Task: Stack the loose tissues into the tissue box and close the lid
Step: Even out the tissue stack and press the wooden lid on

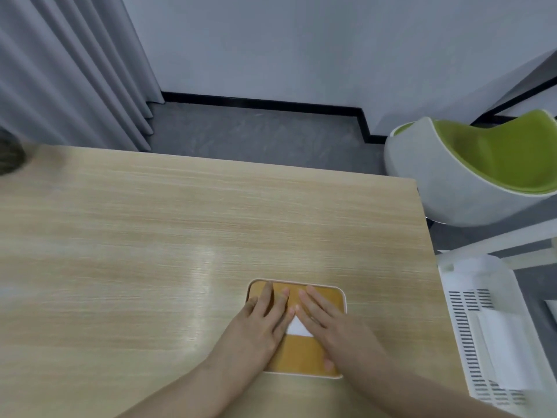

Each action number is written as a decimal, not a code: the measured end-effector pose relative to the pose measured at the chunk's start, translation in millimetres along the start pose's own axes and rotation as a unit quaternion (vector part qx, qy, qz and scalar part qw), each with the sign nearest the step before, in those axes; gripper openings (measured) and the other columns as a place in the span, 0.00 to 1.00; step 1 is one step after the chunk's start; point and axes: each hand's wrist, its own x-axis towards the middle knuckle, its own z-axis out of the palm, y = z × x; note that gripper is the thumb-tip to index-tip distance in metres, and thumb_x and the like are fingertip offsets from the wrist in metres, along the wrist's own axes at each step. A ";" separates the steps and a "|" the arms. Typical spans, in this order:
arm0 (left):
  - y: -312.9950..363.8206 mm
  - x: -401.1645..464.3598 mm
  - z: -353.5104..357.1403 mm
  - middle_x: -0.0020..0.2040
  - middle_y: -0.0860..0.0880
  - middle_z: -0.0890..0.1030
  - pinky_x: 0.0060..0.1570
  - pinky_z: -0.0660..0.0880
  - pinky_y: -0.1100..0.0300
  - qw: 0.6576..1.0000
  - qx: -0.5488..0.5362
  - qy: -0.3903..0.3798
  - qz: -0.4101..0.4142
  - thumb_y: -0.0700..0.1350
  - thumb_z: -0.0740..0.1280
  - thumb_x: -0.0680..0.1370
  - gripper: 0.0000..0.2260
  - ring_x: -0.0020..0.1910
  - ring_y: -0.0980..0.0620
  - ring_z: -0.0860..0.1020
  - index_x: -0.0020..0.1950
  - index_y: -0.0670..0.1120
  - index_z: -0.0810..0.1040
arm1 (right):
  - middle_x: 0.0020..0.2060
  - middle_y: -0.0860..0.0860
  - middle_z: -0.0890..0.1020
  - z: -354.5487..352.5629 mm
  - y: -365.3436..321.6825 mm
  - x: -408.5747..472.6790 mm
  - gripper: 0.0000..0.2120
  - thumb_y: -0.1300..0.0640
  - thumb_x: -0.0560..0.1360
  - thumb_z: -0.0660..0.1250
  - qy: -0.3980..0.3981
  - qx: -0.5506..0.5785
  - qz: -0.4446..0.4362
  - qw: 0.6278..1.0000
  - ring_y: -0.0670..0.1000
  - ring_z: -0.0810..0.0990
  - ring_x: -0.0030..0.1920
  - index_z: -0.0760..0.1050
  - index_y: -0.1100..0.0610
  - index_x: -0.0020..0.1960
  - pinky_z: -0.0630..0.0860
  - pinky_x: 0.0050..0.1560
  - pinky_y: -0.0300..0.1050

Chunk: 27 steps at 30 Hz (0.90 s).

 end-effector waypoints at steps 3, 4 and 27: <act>6.7 3.8 6.0 0.64 0.42 0.79 0.47 0.82 0.46 1.000 -0.009 0.016 -0.008 0.51 0.74 0.67 0.24 0.60 0.37 0.79 0.61 0.42 0.82 | 0.63 0.51 0.79 1.0 1.1 4.0 0.61 0.46 0.30 0.83 0.020 -0.011 0.004 1.000 0.52 0.74 0.66 0.75 0.55 0.64 0.76 0.30 0.32; 6.3 4.1 5.0 0.64 0.42 0.79 0.47 0.82 0.46 1.000 -0.016 0.015 -0.009 0.52 0.80 0.60 0.31 0.60 0.38 0.79 0.60 0.42 0.83 | 0.68 0.51 0.74 0.5 1.9 4.2 0.61 0.48 0.36 0.84 0.021 -0.008 0.004 1.000 0.53 0.68 0.71 0.71 0.57 0.68 0.78 0.36 0.33; 2.5 -20.5 24.6 0.75 0.41 0.67 0.59 0.73 0.34 0.995 -0.064 -0.012 -0.080 0.67 0.49 0.78 0.36 0.74 0.42 0.66 0.73 0.43 0.70 | 0.77 0.54 0.56 52.6 2.1 -9.0 0.51 0.32 0.65 0.70 0.134 -0.021 -0.015 0.991 0.57 0.52 0.76 0.49 0.46 0.79 0.76 0.58 0.54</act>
